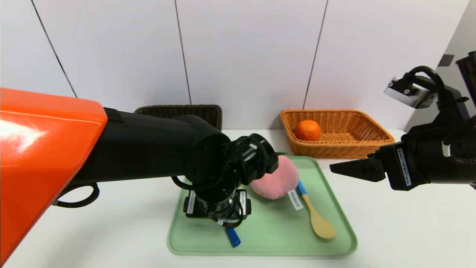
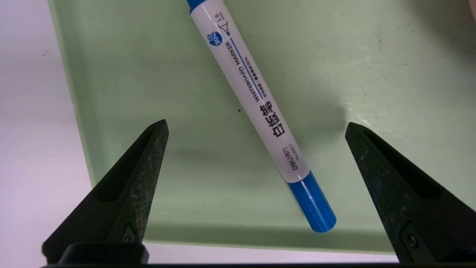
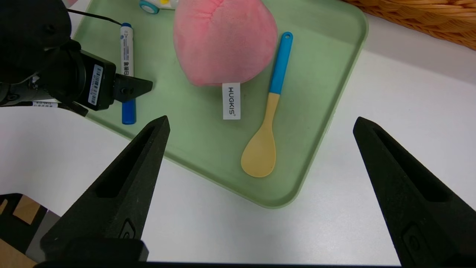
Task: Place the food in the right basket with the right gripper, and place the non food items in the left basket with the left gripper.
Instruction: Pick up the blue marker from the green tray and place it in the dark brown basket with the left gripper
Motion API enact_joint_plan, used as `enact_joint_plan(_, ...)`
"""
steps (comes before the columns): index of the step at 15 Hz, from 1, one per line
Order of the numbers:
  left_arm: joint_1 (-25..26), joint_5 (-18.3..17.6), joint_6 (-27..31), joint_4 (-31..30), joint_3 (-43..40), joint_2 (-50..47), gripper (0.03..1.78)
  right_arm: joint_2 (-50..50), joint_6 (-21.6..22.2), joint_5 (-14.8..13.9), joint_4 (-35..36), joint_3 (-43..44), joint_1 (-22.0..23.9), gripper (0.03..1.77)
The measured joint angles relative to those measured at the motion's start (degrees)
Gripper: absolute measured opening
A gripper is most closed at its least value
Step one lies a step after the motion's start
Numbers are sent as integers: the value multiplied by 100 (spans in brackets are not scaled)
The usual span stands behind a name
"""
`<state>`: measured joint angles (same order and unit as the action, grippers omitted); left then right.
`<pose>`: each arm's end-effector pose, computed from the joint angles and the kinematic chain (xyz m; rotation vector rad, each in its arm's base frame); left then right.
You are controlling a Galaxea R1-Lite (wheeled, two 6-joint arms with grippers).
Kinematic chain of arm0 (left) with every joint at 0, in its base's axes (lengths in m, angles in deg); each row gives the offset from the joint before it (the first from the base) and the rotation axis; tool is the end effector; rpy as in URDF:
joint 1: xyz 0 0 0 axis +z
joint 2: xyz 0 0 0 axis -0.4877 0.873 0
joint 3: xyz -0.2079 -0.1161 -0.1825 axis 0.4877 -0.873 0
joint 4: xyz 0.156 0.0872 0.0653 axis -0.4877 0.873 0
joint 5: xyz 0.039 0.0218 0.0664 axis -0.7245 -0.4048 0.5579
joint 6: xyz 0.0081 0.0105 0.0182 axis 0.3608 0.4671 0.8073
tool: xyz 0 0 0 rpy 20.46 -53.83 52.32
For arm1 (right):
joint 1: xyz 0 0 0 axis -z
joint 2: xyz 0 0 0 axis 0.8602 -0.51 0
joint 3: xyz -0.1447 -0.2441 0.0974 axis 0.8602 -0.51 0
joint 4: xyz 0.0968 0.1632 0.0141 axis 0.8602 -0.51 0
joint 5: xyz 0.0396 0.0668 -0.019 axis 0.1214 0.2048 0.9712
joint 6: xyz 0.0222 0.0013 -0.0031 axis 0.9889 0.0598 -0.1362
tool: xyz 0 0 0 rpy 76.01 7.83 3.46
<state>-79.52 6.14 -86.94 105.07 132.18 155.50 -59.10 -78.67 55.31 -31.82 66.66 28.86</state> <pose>0.2368 -0.2736 0.1576 -0.0083 1.1148 -0.0034 0.1765 0.1038 0.2693 -0.0321 0.6846 0.4643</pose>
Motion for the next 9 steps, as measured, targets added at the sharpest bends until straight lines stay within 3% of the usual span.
enact_joint_plan(6, -34, 0, -37, -9, 9, 118, 169, -6, 2, 2, 10, -5, 0, 170)
enact_joint_plan(9, -45, -59, -35, 0, 9, 127, 129, -6, 2, 2, 10, -5, 0, 170)
